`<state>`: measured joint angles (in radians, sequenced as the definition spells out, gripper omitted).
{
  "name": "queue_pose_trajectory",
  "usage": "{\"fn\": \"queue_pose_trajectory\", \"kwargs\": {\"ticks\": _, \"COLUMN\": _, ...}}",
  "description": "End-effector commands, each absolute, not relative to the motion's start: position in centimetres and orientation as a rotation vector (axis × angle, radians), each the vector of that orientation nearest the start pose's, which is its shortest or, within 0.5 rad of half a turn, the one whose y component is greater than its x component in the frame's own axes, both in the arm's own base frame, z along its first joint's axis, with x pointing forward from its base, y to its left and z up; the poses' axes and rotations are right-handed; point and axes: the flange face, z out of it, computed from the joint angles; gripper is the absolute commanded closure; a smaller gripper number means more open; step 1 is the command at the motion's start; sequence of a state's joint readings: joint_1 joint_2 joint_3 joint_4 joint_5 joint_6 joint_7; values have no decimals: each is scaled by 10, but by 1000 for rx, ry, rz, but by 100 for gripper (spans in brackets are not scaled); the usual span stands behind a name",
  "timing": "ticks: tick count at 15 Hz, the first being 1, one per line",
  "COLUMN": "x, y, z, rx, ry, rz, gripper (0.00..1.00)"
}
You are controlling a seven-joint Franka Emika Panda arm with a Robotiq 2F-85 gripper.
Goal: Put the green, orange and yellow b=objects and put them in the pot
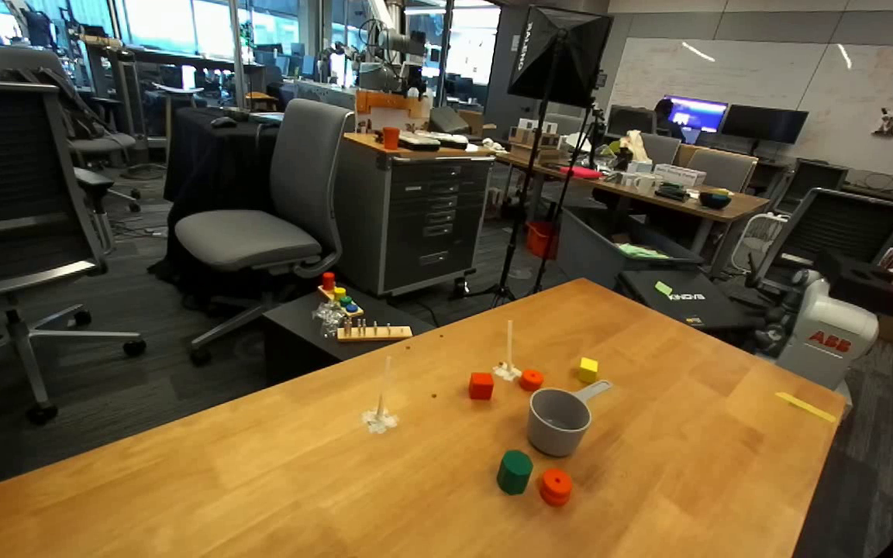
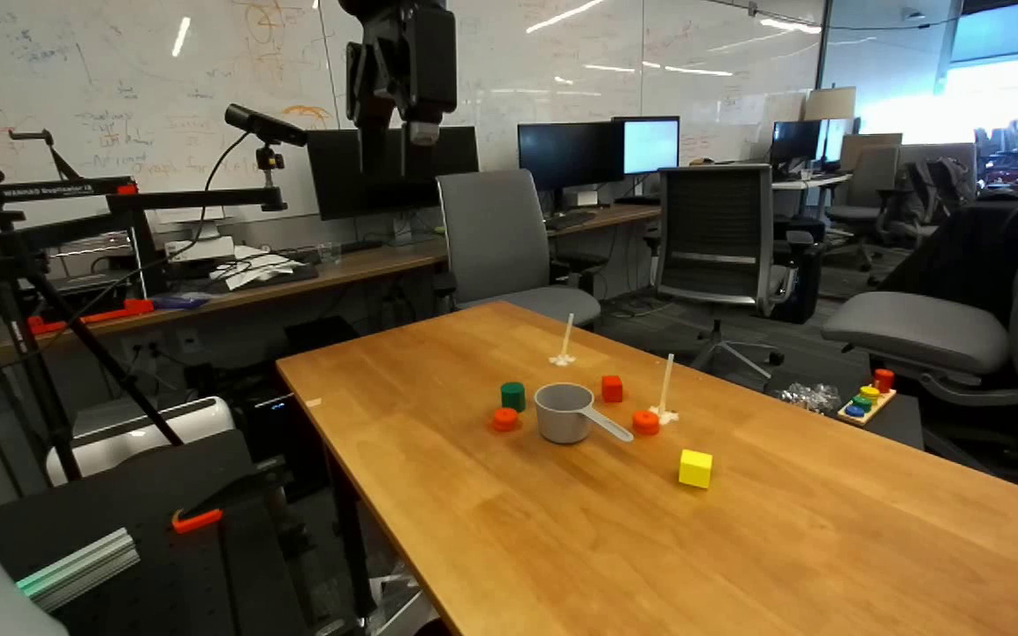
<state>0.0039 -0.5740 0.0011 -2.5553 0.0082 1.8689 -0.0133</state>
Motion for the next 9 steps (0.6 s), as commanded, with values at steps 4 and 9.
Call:
{"fn": "queue_pose_trajectory", "kwargs": {"ticks": 4, "x": 366, "y": -6, "z": 466, "rx": -3162, "ry": -6, "rz": 48, "gripper": 0}}
{"fn": "queue_pose_trajectory", "kwargs": {"ticks": 9, "x": 386, "y": 2, "z": 469, "rx": -3177, "ry": -25, "rz": -1, "gripper": 0}}
